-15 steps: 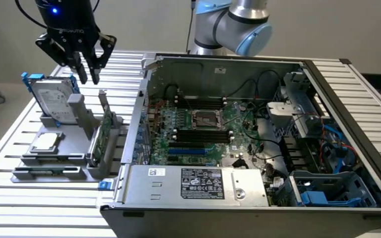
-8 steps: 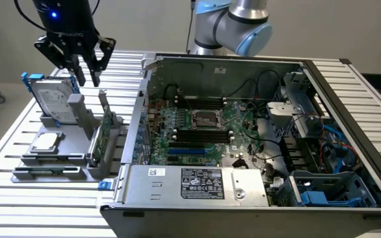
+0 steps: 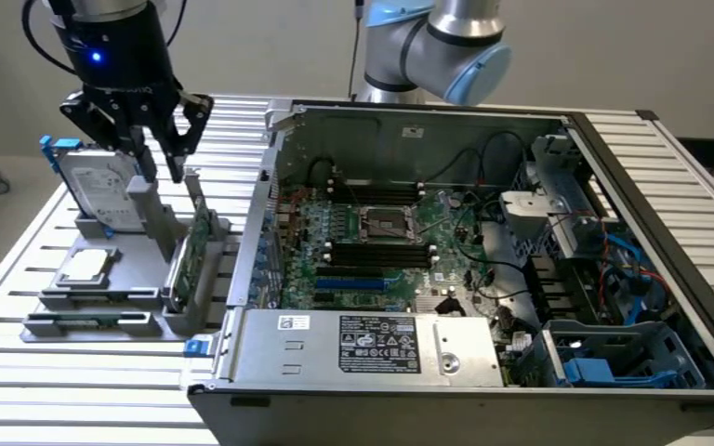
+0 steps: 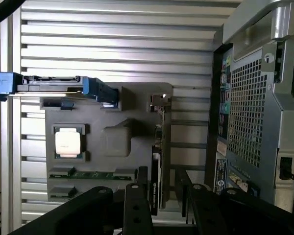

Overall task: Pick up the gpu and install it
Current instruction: 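Pick up the gpu and move the gpu toward the slot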

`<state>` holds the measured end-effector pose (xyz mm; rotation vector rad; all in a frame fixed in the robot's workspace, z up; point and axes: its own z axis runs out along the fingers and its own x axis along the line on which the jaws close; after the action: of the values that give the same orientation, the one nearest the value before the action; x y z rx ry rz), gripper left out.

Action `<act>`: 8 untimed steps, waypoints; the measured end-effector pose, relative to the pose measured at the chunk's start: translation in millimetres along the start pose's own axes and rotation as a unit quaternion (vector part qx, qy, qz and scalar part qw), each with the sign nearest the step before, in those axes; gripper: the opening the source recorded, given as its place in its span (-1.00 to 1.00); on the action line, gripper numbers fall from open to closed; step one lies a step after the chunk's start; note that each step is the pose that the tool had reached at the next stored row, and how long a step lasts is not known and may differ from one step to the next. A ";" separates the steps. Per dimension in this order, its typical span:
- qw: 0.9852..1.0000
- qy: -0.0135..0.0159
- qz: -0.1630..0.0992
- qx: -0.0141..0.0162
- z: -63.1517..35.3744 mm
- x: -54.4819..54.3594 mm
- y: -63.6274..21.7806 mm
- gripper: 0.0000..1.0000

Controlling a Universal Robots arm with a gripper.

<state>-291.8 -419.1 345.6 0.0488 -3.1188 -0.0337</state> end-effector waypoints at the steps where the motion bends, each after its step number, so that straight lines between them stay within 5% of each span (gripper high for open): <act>1: 1.000 0.000 0.000 0.000 1.8 0.3 -2.3 -0.28; 8: 1.000 0.000 0.000 0.000 14.2 2.5 -18.0 -0.28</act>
<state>-294.1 -436.9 331.0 0.0488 -3.1188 -0.0338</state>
